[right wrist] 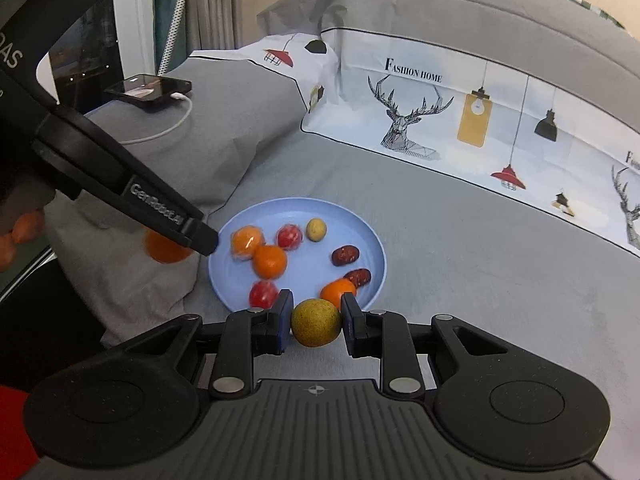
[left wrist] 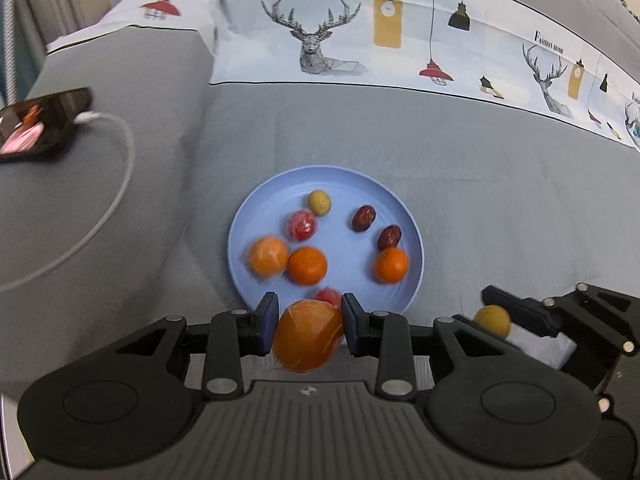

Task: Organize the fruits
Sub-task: 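Carry the mandarin and yellow fruit over the blue plate with both tools, then open both tools to drop the mandarin and yellow fruit onto the plate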

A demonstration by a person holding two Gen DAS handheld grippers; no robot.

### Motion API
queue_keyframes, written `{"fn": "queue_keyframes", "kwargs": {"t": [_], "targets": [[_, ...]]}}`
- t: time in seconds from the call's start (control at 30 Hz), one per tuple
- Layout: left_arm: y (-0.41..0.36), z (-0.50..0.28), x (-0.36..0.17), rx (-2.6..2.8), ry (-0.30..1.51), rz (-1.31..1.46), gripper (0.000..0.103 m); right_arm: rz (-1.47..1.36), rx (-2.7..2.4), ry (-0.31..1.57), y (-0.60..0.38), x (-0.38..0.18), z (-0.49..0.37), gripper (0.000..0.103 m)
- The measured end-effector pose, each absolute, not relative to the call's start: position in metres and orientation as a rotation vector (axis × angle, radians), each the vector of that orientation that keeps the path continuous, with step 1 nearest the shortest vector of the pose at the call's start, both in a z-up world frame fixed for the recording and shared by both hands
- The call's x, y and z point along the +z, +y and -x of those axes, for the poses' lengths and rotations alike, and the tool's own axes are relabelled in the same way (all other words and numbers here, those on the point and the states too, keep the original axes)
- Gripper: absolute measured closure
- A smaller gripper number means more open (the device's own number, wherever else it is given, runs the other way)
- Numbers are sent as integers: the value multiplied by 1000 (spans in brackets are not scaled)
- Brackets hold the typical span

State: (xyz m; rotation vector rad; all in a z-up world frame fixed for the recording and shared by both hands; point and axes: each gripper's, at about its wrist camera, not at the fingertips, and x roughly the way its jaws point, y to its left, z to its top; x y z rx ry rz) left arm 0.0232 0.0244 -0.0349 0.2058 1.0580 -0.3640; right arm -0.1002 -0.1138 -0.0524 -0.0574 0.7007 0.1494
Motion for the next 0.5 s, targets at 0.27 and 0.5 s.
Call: {"fn": "queue_keyframes", "kwargs": {"t": [0.27,0.5], "targets": [[10,-63,-58,-367,1077,-222,66,27,161,727,-118,-72,62,76],[0,-89,-77,-377,1080,-257,66,23,191,754,-121,-89,34,76]]}}
